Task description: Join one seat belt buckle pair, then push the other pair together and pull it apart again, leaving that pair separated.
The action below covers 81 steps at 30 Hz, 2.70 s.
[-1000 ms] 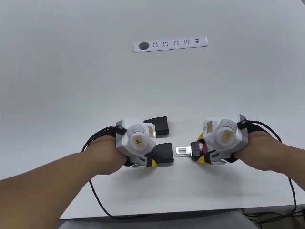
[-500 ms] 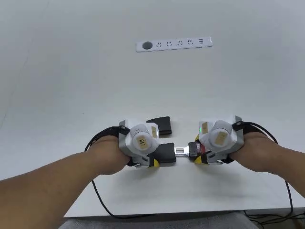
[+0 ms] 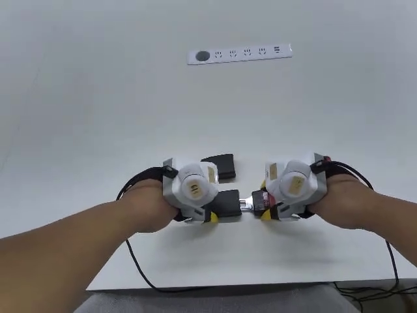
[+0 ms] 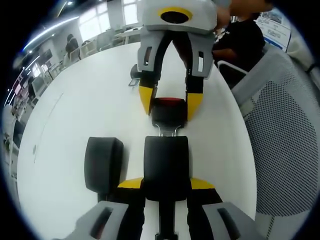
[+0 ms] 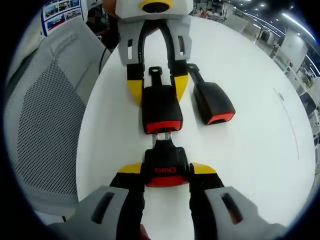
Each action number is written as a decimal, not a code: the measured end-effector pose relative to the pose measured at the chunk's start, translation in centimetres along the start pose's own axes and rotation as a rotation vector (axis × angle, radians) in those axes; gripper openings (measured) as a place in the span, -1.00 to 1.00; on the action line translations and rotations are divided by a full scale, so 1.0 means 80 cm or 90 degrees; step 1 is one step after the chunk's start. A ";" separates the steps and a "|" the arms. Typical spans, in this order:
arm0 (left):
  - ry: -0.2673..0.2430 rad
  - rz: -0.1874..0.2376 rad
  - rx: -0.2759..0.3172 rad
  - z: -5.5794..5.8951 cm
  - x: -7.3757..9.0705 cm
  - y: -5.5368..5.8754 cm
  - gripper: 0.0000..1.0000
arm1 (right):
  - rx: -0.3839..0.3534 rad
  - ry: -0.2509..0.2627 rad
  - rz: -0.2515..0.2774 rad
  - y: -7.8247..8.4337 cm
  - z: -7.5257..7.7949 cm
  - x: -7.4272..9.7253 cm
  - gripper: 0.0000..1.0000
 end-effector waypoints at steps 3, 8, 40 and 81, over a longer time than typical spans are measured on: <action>0.000 0.001 0.000 0.001 0.001 -0.001 -0.35 | -0.002 -0.003 0.001 -0.001 -0.001 0.000 -0.34; 0.000 0.007 0.007 0.001 0.001 0.000 -0.36 | -0.005 -0.004 0.002 -0.003 0.000 -0.001 -0.35; 0.005 0.005 -0.004 0.000 -0.001 0.002 -0.38 | 0.023 -0.012 -0.011 -0.029 -0.009 -0.010 -0.39; 0.012 -0.034 0.006 0.000 0.001 -0.002 -0.34 | 0.017 -0.006 0.010 -0.018 0.001 -0.008 -0.32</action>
Point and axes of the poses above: the centre of the closed fingertips' face, and the gripper's own axes: x roughly backward along the fingers, z roughly to its right, y roughly out of its underside, the point moved 6 cm from there along x, roughly backward along the fingers, and after that the axes turned 5 degrees about -z, right-handed, at the moved point
